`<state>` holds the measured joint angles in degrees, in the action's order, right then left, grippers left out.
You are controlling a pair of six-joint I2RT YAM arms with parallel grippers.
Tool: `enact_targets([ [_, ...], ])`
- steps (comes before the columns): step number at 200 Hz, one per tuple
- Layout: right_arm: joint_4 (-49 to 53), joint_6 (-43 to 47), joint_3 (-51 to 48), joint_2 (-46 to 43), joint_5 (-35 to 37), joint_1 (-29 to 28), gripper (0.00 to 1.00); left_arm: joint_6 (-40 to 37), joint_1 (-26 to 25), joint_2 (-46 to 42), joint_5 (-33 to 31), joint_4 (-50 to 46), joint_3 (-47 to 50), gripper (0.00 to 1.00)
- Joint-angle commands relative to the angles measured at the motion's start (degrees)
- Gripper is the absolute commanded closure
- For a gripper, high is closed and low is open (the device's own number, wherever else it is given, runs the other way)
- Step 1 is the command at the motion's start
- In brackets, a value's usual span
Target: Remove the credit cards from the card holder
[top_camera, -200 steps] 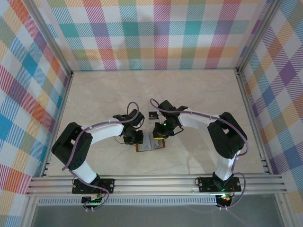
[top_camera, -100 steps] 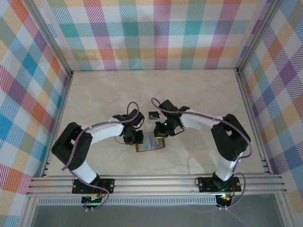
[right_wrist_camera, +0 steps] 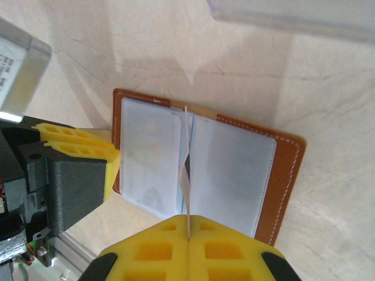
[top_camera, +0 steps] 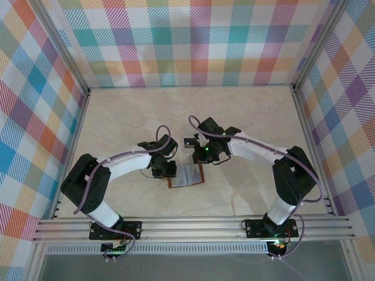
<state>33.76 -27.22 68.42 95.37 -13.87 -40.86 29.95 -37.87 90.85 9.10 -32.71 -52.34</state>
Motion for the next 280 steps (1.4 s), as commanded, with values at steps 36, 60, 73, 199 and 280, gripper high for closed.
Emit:
enact_targets([
  [36, 4.24, 21.58, 8.39, -0.62, 9.06, 0.85, 0.98, -0.24, 1.16, -5.69, -0.43, -0.9, 0.39, 0.81],
  [60, 3.29, 34.79, 11.58, 1.2, 10.26, 0.9, 1.0, 0.03, 2.92, -7.57, 1.94, 0.08, 1.84, 0.81],
  [73, 3.43, 42.53, 13.35, 2.44, 11.74, 0.9, 1.0, 0.02, 3.94, -8.12, 3.16, 0.34, 2.54, 0.81],
  [199, 21.81, 84.35, 41.15, 22.43, 13.29, 4.47, 1.0, -1.41, 8.95, -12.74, 5.26, -1.07, 6.1, 0.78],
  [280, 27.32, 86.92, 47.87, 30.96, 13.12, 4.78, 1.0, -2.09, 9.21, -12.6, 4.42, -0.47, 7.14, 0.77],
])
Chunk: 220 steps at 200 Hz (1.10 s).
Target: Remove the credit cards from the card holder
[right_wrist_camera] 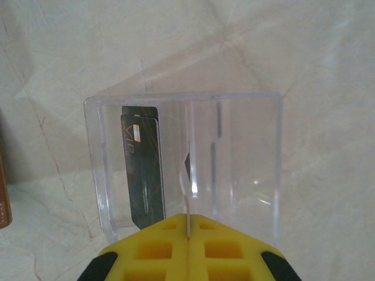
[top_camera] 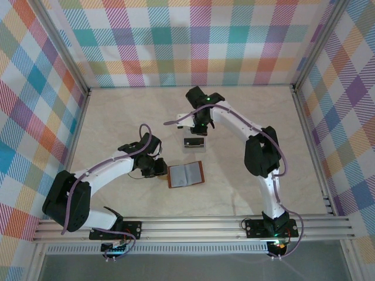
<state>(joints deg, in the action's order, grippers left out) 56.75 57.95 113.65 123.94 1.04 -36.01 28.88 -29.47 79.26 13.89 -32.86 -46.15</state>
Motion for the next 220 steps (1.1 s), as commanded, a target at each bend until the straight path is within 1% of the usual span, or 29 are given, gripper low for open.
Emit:
enact_targets([
  [1, 4.42, 1.73, 2.73, 2.46, -1.81, -0.09, 1.0, -1.07, 0.82, -0.99, -0.4, -0.3, 0.96, 0.77],
  [45, 5.77, 1.45, 4.16, 5.99, -2.36, -0.03, 1.0, -1.28, 1.0, -0.04, -0.35, 0.41, 1.41, 0.77],
  [65, 3.58, 1.02, 4.2, 6.27, -1.38, -0.03, 0.85, -1.54, 1.09, 0.23, -0.09, 0.42, 1.32, 0.77],
  [102, -1.63, -0.47, 4.22, 4.62, 0.12, 0.24, 0.7, -1.69, 1.28, 0.62, -0.09, 0.85, 1.15, 0.76],
  [147, -10.51, 0.32, 0.75, 2.1, 5.24, 0.79, 0.68, -1.47, 1.29, 1.35, -0.01, 1.26, 0.6, 0.77],
  [184, -13.6, -0.03, -0.77, 2.38, 5.72, 1.02, 0.68, -1.37, 1.28, 2.11, 0.69, 1.57, 0.35, 0.76],
  [220, -13.69, -1.25, -2.43, 2.26, 4.35, 0.94, 0.67, -1.17, 1.26, 1.86, 0.83, 1.4, 0.59, 0.76],
])
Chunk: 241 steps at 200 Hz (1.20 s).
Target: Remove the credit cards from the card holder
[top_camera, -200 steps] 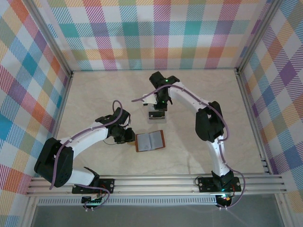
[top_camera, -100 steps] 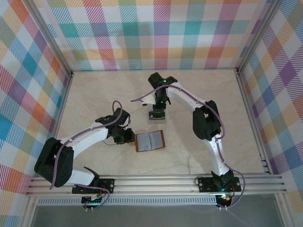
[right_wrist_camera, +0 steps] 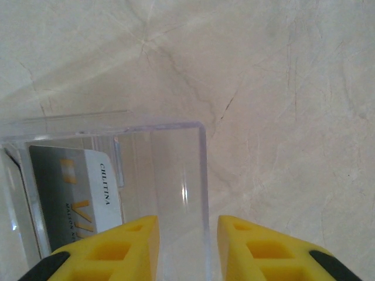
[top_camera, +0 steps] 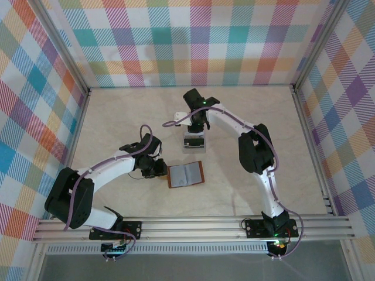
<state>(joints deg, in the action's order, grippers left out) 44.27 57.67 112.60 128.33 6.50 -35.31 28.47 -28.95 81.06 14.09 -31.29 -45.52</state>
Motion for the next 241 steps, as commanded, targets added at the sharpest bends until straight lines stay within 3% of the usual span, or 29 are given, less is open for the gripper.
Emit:
enact_targets([
  [1, -1.16, -0.97, -1.44, -2.17, -1.22, 0.24, 0.67, -0.77, 0.78, 0.02, 0.66, -0.17, -0.03, 0.76],
  [47, -2.65, -3.43, -3.75, -5.78, -2.36, 0.24, 0.67, -0.42, 0.59, 0.21, 2.15, 0.11, -0.34, 0.76],
  [79, -6.36, -10.92, -6.79, -12.21, -3.72, 0.13, 0.67, 0.45, -0.47, -0.27, 2.44, 0.21, -0.24, 0.78],
  [124, -9.98, -30.54, -14.6, -21.31, -6.26, -0.54, 0.61, 1.26, -1.17, 1.41, 1.76, 1.34, 0.02, 0.81],
  [176, -13.7, -56.88, -27.39, -31.31, -12.69, -2.12, 0.61, 0.75, -1.28, 4.73, 1.36, 1.82, 0.12, 0.86],
  [241, -16.23, -84.84, -40.32, -35.72, -23.65, -3.87, 0.69, -0.98, -1.28, 7.47, -0.32, 1.16, 0.9, 0.89],
])
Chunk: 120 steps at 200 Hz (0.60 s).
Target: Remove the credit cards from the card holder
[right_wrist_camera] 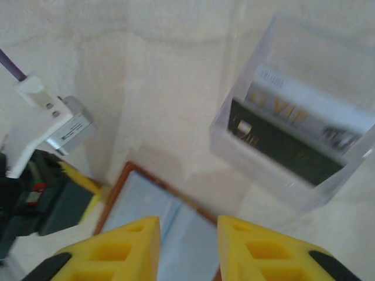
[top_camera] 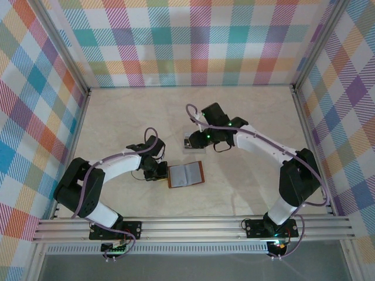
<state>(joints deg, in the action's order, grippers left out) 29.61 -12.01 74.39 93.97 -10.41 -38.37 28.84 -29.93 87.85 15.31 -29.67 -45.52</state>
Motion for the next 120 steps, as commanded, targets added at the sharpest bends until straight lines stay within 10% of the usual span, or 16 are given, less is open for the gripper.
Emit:
enact_targets([
  [1, -1.48, -15.46, -2.17, -1.26, -6.95, -0.86, 0.69, -1.34, -0.3, 0.66, -1.57, -0.46, 0.88, 0.89],
  [120, -8.69, -31.71, -2.29, 13.37, -19.31, -10.1, 0.75, -2.08, -0.3, 1.26, -1.8, 2.86, 4.31, 0.9],
])
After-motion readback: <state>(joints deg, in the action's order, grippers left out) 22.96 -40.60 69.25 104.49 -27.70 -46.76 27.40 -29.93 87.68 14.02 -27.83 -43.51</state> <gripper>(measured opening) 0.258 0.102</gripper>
